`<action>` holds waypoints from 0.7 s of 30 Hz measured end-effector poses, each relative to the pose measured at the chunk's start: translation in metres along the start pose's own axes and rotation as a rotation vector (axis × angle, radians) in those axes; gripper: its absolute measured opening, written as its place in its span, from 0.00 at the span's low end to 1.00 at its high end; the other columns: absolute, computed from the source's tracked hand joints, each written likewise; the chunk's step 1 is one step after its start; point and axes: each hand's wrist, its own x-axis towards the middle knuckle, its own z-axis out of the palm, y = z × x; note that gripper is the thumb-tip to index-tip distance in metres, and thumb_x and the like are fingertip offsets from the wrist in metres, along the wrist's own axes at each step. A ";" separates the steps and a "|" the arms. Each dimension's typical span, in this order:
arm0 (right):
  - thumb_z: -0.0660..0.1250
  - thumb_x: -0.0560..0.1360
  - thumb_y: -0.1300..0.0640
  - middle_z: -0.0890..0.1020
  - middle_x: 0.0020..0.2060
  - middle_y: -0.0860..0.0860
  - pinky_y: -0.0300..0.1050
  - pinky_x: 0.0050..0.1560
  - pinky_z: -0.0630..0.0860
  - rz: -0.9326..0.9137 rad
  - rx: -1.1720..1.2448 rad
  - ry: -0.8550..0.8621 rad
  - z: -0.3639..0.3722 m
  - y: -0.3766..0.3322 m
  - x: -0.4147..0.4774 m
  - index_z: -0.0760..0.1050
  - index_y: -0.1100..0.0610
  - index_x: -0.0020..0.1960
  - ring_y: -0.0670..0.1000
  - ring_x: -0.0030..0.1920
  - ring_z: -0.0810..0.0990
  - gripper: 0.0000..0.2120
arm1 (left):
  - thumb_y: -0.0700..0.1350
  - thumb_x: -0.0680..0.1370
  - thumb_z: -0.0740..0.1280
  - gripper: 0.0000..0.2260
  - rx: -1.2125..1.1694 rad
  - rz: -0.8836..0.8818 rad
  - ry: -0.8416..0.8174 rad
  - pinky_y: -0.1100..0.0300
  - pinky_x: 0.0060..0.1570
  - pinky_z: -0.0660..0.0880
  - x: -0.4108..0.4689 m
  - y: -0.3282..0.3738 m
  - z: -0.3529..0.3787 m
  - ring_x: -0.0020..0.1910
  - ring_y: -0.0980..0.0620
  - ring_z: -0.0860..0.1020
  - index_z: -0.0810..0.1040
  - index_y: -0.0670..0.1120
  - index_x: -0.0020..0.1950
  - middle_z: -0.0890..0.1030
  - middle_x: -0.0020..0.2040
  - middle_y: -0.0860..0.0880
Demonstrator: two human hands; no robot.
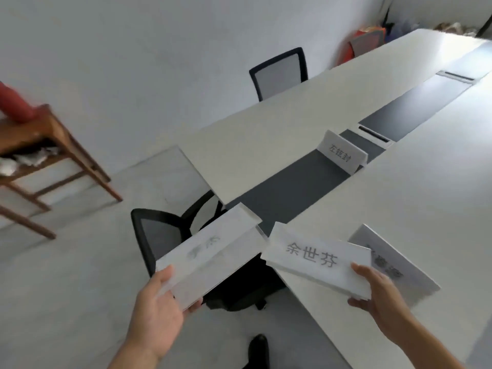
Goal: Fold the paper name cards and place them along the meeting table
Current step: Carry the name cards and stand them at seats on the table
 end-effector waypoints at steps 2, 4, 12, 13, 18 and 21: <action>0.64 0.76 0.55 0.81 0.45 0.57 0.48 0.38 0.75 0.023 -0.030 -0.066 0.032 0.005 -0.007 0.79 0.58 0.49 0.56 0.43 0.76 0.08 | 0.50 0.73 0.62 0.18 -0.043 0.057 0.054 0.49 0.44 0.71 -0.025 0.009 -0.033 0.46 0.44 0.82 0.79 0.47 0.60 0.83 0.56 0.42; 0.64 0.77 0.55 0.80 0.43 0.55 0.50 0.38 0.74 0.033 -0.058 -0.128 0.069 0.008 -0.016 0.79 0.56 0.48 0.55 0.42 0.76 0.07 | 0.50 0.75 0.61 0.18 -0.093 0.109 0.105 0.49 0.44 0.70 -0.045 0.016 -0.063 0.45 0.45 0.82 0.79 0.46 0.61 0.83 0.57 0.42; 0.63 0.77 0.54 0.82 0.45 0.55 0.52 0.41 0.75 0.035 -0.178 -0.307 0.226 0.043 -0.058 0.79 0.55 0.51 0.55 0.46 0.78 0.08 | 0.49 0.77 0.60 0.21 -0.257 0.256 0.370 0.49 0.41 0.69 -0.112 0.036 -0.195 0.50 0.41 0.76 0.72 0.43 0.68 0.80 0.57 0.40; 0.63 0.77 0.54 0.82 0.46 0.55 0.52 0.41 0.75 0.034 -0.191 -0.322 0.249 0.051 -0.065 0.79 0.55 0.52 0.56 0.47 0.78 0.08 | 0.49 0.77 0.60 0.21 -0.267 0.268 0.415 0.49 0.41 0.69 -0.122 0.041 -0.218 0.50 0.41 0.76 0.72 0.43 0.68 0.80 0.57 0.40; 0.63 0.78 0.54 0.80 0.44 0.56 0.50 0.38 0.74 0.090 -0.191 -0.362 0.363 0.089 -0.106 0.77 0.55 0.48 0.57 0.42 0.78 0.06 | 0.49 0.78 0.60 0.16 -0.263 0.319 0.593 0.50 0.42 0.70 -0.164 0.079 -0.335 0.48 0.42 0.76 0.74 0.45 0.63 0.78 0.55 0.41; 0.64 0.77 0.55 0.80 0.41 0.55 0.50 0.37 0.72 0.127 -0.206 -0.373 0.416 0.103 -0.121 0.77 0.55 0.46 0.56 0.40 0.77 0.05 | 0.49 0.78 0.60 0.10 -0.293 0.337 0.669 0.51 0.40 0.70 -0.168 0.097 -0.381 0.46 0.43 0.76 0.75 0.47 0.56 0.78 0.52 0.42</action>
